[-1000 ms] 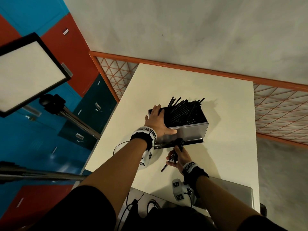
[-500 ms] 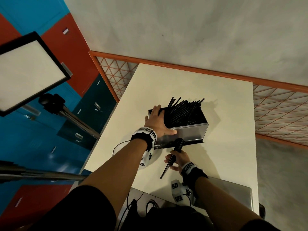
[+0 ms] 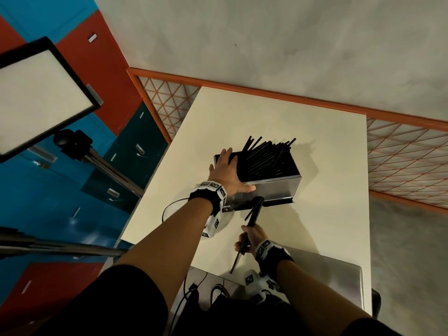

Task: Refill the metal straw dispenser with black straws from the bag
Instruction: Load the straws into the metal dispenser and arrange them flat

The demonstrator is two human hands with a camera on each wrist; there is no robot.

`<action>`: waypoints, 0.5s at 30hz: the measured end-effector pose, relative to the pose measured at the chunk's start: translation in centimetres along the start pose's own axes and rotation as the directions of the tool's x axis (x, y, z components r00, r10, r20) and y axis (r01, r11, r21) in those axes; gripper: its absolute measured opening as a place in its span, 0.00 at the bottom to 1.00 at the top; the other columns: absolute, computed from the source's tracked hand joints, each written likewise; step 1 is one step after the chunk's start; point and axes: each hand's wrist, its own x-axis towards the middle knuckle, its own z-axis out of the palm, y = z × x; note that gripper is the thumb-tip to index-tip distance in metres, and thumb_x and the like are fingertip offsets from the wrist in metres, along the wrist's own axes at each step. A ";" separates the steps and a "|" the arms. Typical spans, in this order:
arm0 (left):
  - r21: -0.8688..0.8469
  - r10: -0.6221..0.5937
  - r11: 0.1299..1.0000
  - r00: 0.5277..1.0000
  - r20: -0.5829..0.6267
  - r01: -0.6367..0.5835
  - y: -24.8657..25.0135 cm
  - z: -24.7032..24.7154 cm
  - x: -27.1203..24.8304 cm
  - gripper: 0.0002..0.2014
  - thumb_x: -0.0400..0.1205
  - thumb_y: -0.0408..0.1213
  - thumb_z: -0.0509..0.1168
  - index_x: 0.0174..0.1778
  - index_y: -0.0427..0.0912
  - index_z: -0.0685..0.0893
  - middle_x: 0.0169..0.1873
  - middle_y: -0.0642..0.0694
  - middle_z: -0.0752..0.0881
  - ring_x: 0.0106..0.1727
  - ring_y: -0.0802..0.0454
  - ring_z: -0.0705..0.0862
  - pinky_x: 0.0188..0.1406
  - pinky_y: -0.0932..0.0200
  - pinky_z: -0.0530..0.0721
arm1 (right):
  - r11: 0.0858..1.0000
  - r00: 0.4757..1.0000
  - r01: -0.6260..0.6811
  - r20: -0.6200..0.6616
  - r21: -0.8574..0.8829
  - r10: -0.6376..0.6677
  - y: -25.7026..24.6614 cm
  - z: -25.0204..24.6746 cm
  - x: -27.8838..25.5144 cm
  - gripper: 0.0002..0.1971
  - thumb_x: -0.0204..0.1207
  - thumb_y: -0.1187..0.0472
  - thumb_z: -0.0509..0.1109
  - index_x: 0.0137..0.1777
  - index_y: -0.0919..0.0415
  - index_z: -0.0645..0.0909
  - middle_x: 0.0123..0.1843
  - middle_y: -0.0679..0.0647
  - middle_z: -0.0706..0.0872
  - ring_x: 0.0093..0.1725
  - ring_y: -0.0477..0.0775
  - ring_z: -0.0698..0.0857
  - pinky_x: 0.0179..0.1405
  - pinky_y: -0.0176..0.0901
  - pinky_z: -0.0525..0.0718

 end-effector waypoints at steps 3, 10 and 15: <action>0.000 0.002 1.000 1.000 -0.006 -0.002 0.0 0.2 -0.1 0.63 0.63 0.72 0.76 0.88 0.46 0.55 0.89 0.51 0.41 0.89 0.50 0.36 0.85 0.27 0.50 | 0.998 0.998 -0.059 0.028 -0.003 0.059 0.5 -0.7 -0.7 0.11 0.79 0.65 0.66 0.36 0.67 0.76 0.27 0.60 0.79 0.28 0.62 0.83 0.40 0.59 0.87; 0.002 0.003 1.000 1.000 -0.023 -0.003 0.1 0.6 -0.7 0.62 0.64 0.71 0.76 0.88 0.45 0.57 0.89 0.52 0.41 0.89 0.51 0.36 0.85 0.27 0.50 | 0.993 0.998 0.041 0.048 0.108 -0.046 -0.1 -0.7 -1.4 0.01 0.80 0.66 0.62 0.47 0.62 0.73 0.24 0.56 0.72 0.22 0.55 0.72 0.29 0.48 0.79; 0.009 0.002 1.000 0.999 -0.037 -0.001 0.4 0.9 -1.3 0.62 0.64 0.70 0.77 0.88 0.43 0.57 0.89 0.53 0.40 0.89 0.51 0.35 0.85 0.27 0.50 | 0.965 0.993 0.087 0.061 0.247 -0.105 0.6 -0.2 -1.7 0.07 0.78 0.61 0.70 0.47 0.58 0.73 0.23 0.52 0.64 0.21 0.51 0.63 0.24 0.41 0.67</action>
